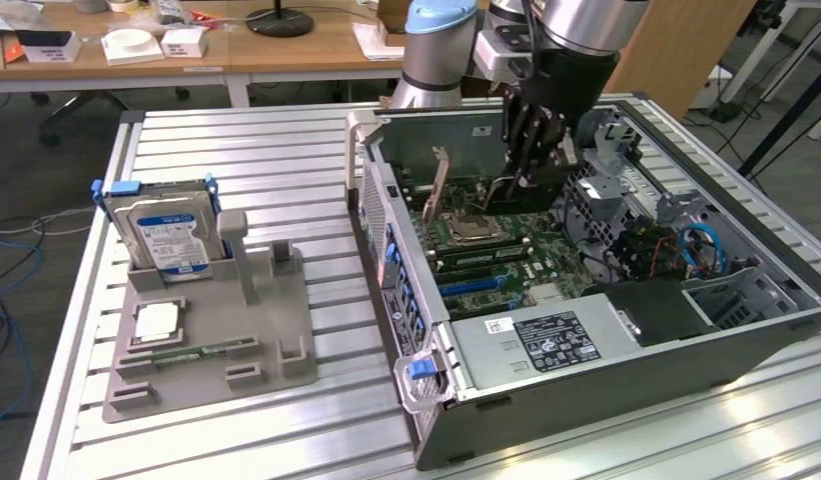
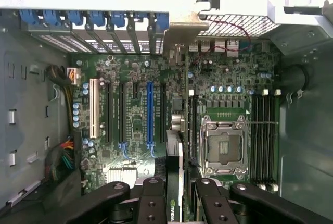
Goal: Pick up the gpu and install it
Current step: 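Insert the gpu into the slot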
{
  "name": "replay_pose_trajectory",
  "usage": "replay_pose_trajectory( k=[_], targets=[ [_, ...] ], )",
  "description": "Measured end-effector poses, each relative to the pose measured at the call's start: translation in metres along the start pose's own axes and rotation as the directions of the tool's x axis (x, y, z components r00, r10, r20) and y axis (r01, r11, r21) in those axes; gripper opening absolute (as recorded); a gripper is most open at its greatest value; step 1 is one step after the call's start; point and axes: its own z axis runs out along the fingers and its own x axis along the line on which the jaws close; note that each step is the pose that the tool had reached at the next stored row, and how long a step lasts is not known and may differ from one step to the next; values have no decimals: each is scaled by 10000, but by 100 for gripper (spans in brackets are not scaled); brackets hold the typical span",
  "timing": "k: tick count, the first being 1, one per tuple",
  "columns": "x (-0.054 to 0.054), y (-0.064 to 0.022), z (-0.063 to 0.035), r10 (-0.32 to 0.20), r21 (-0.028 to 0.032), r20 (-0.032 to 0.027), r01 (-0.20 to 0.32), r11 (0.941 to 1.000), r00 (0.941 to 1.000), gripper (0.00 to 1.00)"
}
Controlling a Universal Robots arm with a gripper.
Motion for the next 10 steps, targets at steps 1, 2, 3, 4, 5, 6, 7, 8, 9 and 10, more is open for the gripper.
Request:
replay_pose_trajectory(
  k=[1,2,3,4,5,6,7,8,9,10],
  targets=[
    [0,0,2,0,0,-2,0,10000,10000,26],
    [-2,1,4,2,2,1,-2,10000,10000,26],
    [-3,1,4,2,3,0,-2,10000,10000,26],
    [-3,1,4,1,3,-2,-1,10000,10000,26],
    [-3,1,4,1,4,-2,-1,10000,10000,26],
    [-3,1,5,1,7,-1,-1,10000,10000,26],
    [-3,1,5,0,16,-1,0,10000,10000,26],
    [-3,1,6,1,40,1,-1,10000,10000,26],
    [-3,1,6,0,69,1,0,10000,10000,26],
    [-3,1,7,-2,100,1,2,9999,10000,26]
  ],
)
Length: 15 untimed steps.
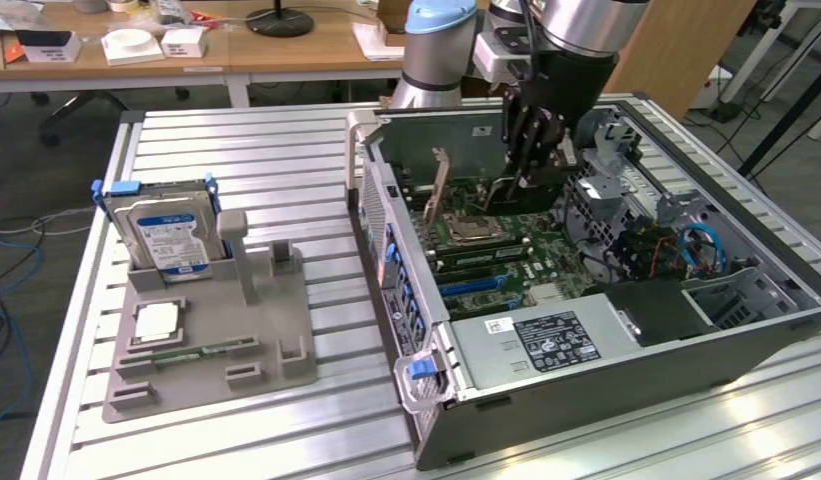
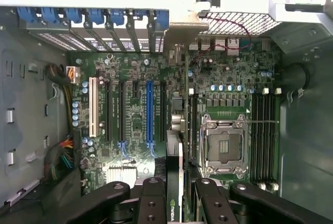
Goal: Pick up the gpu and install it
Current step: 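Insert the gpu into the slot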
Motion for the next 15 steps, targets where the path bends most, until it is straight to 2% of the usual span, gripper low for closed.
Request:
replay_pose_trajectory(
  k=[11,15],
  targets=[
    [21,-4,27,-23,377,5,23,9993,10000,26],
    [81,-5,35,-24,421,-2,25,9991,10000,26]
  ],
)
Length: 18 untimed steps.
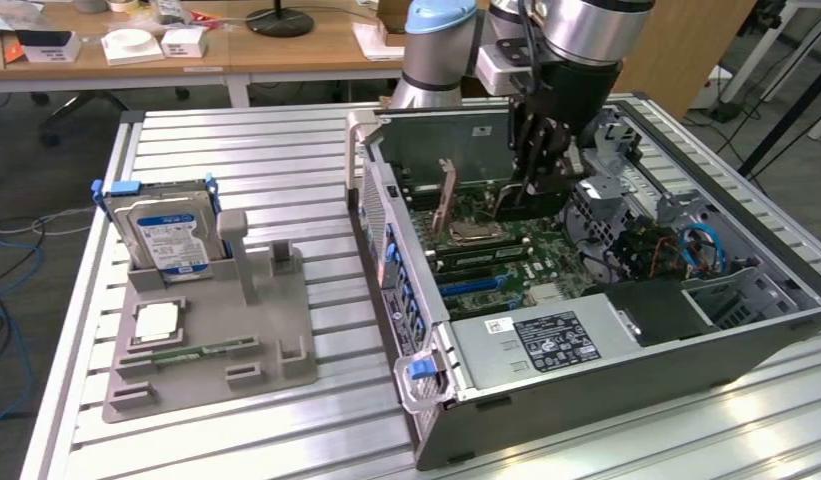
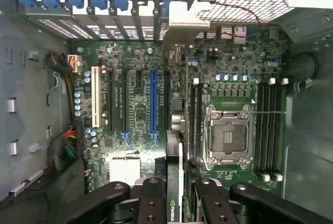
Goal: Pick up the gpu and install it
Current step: 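Insert the gpu into the slot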
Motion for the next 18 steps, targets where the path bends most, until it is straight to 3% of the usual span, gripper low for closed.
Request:
replay_pose_trajectory(
  k=[6,18],
  targets=[
    [78,-1,22,190,47,-2,-190,9998,9998,26],
    [112,-1,28,567,68,-10,-567,9984,9984,26]
  ],
)
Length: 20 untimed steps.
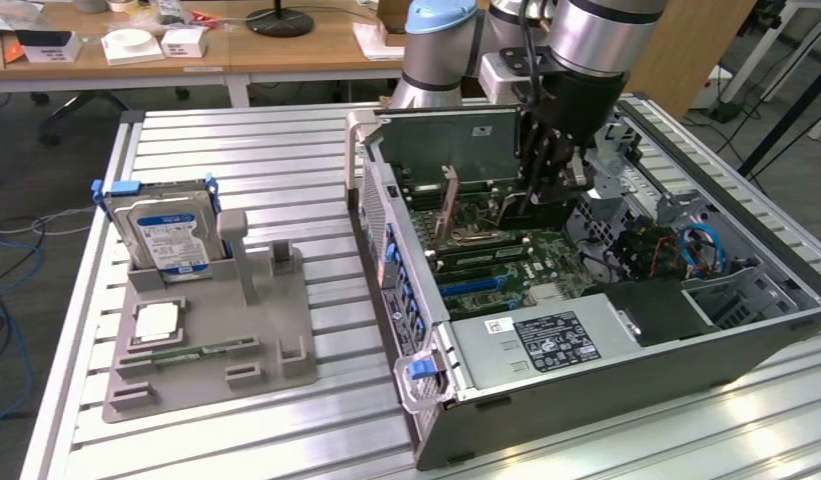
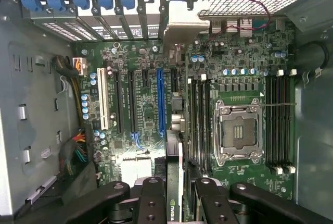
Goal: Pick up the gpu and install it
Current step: 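Insert the gpu into the slot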
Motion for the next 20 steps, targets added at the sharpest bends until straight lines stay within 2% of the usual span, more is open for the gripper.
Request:
replay_pose_trajectory(
  k=[9,20],
  targets=[
    [48,12,46,1,5,4,-1,10000,10000,26],
    [80,107,155,0,16,-3,0,10000,10000,26]
  ],
)
